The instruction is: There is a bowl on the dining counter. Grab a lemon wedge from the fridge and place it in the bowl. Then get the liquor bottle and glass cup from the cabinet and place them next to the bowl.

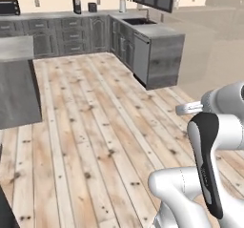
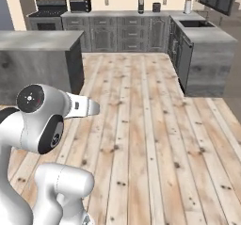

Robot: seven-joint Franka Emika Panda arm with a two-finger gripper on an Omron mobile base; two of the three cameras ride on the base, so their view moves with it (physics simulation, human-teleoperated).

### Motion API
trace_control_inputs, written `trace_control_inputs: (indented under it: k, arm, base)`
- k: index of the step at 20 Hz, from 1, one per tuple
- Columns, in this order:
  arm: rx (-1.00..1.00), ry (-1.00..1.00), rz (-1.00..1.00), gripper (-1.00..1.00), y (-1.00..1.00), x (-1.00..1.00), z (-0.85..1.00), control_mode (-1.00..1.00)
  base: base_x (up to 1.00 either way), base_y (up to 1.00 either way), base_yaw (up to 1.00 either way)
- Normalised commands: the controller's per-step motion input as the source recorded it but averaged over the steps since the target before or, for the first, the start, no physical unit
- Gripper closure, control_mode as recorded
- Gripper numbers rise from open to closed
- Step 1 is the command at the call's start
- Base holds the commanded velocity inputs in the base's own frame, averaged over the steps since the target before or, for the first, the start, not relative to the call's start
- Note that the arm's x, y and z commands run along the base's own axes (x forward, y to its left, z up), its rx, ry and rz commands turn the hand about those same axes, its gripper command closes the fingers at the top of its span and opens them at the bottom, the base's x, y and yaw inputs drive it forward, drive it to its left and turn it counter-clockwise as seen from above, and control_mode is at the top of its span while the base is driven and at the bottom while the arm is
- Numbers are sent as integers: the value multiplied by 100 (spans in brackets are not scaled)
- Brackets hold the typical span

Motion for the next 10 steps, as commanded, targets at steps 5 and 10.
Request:
trace_control_inputs:
  k: [5,10]
  arm:
    - [0,0,0,-100,0,0,0,100]
    - [0,0,0,-100,0,0,0,100]
  base:
    - [100,0,5]
    - [100,-9,6]
